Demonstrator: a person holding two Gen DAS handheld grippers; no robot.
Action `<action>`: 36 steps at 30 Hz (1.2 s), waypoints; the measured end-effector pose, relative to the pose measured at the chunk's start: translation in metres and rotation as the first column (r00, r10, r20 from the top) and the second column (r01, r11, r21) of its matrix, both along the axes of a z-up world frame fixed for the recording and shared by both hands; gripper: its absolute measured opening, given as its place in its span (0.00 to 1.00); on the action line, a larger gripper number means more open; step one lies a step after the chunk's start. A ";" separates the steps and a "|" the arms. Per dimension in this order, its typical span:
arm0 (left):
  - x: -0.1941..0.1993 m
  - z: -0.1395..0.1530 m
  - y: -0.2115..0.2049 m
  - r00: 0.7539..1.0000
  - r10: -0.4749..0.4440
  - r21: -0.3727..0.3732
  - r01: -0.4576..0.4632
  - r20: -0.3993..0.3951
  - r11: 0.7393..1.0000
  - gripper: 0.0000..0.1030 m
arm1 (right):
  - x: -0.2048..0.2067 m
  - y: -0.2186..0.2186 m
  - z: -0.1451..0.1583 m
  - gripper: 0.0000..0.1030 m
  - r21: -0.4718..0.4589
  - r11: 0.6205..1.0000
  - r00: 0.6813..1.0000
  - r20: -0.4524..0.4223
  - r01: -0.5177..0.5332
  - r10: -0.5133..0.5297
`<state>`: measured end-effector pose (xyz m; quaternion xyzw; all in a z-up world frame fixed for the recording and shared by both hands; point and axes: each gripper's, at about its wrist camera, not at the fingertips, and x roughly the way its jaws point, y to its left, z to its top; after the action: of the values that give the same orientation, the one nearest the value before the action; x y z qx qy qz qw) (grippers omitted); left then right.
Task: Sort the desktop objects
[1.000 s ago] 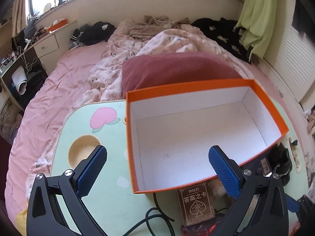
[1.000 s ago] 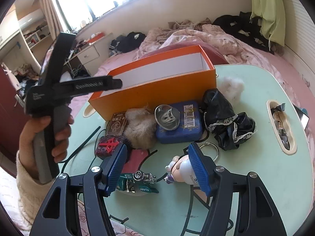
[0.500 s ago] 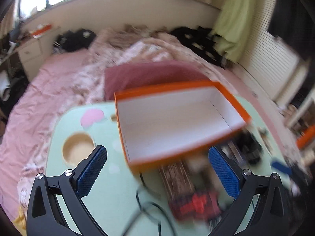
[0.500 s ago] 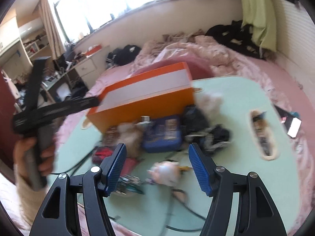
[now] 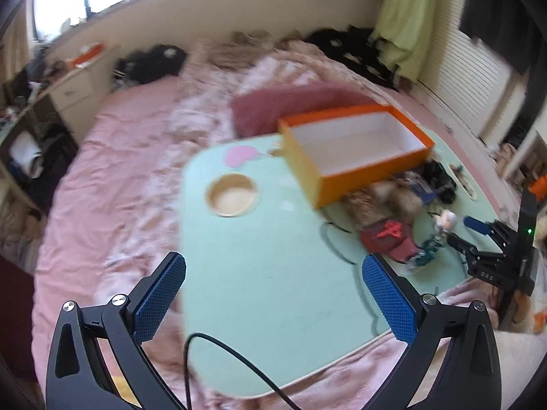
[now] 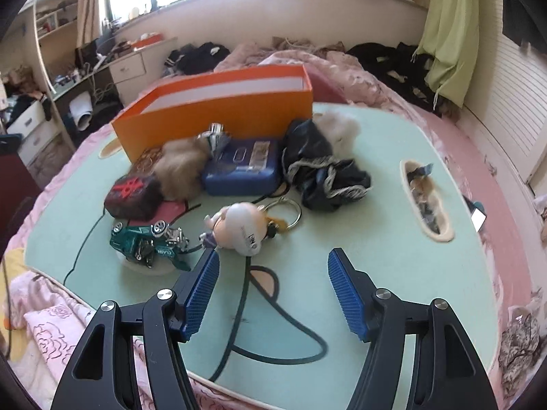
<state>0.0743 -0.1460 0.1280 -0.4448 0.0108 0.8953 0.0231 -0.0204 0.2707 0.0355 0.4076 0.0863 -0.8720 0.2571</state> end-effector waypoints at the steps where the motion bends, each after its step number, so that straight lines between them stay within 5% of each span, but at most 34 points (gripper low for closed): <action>1: 0.005 0.004 -0.008 0.999 0.026 -0.005 -0.026 -0.020 1.000 1.00 | -0.001 -0.006 -0.003 0.82 0.023 1.000 1.000 -0.010 -0.003 0.003; 4: 0.018 0.014 -0.025 0.993 0.085 0.028 -0.083 -0.076 0.996 1.00 | -0.006 -0.023 -0.008 1.00 0.078 0.997 1.000 -0.012 -0.017 0.018; 14: -0.007 -0.048 0.015 0.999 -0.003 0.255 -0.006 0.035 0.967 1.00 | -0.046 -0.038 -0.011 1.00 0.086 0.994 0.997 0.020 0.071 -0.073; 36: -0.044 -0.006 0.019 0.999 0.013 0.317 0.000 -0.041 0.948 1.00 | -0.041 -0.040 -0.012 1.00 0.044 0.998 0.998 -0.037 0.053 -0.051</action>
<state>0.0301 -0.1266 0.1215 -0.4161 -0.1341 0.8948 0.0910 -0.0610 0.2304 0.0230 0.3995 0.0997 -0.8835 0.2234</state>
